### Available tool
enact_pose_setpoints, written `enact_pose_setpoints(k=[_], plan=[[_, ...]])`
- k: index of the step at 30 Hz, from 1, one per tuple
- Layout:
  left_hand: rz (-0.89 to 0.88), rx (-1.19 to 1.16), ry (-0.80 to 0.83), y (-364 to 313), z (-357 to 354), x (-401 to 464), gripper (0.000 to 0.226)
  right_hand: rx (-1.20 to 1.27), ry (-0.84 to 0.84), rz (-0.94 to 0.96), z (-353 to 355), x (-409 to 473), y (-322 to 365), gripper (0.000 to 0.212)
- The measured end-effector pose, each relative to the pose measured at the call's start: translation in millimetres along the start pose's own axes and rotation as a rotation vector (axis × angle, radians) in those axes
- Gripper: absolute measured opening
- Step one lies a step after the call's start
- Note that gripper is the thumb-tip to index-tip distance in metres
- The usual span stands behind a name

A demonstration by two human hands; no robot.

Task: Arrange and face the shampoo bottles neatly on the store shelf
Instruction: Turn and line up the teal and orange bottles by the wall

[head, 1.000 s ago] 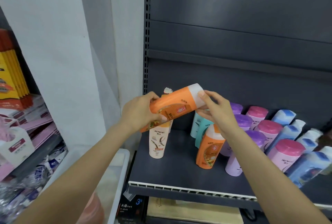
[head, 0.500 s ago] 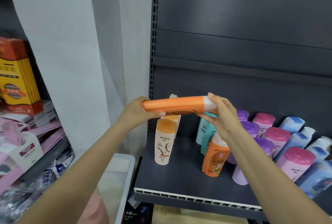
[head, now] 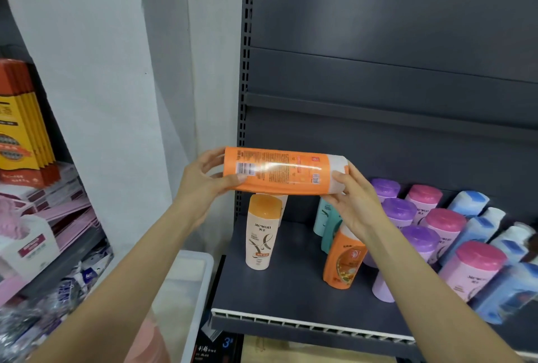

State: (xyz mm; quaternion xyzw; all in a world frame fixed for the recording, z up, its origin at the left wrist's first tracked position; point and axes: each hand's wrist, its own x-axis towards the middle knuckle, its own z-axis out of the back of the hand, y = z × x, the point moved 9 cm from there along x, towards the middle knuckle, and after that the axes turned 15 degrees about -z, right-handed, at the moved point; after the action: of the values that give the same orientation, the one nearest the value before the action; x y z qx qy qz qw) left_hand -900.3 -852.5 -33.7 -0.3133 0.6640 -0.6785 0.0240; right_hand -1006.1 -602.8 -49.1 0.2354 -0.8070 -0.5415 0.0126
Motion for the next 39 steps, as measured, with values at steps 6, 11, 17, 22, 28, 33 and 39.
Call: enact_pose_setpoints(k=[6, 11, 17, 22, 28, 33, 39], plan=[[-0.202, 0.186, 0.091, -33, -7, -1, 0.067, 0.013, 0.016, 0.051, -4, 0, 7, 0.048], [-0.194, 0.138, 0.06, -31, 0, 0, 0.065, -0.006, -0.022, 0.051, -3, -2, 4, 0.046], [0.013, -0.076, -0.126, -1, 14, -2, 0.046, -0.085, -0.07, -0.04, -4, -5, -7, 0.049], [0.169, -0.203, -0.156, 21, 12, -8, 0.047, -0.032, 0.089, -0.031, -14, -13, -5, 0.055], [0.337, -0.302, -0.126, 34, -4, -30, 0.041, -0.125, 0.152, 0.08, -10, -37, 7, 0.077], [0.526, -0.232, -0.062, 43, -26, -61, 0.046, -0.302, -0.141, 0.16, 12, -52, 14, 0.044], [0.621, -0.218, -0.036, 53, -40, -94, 0.048, -0.518, -0.138, 0.291, 1, -86, 28, 0.043]])
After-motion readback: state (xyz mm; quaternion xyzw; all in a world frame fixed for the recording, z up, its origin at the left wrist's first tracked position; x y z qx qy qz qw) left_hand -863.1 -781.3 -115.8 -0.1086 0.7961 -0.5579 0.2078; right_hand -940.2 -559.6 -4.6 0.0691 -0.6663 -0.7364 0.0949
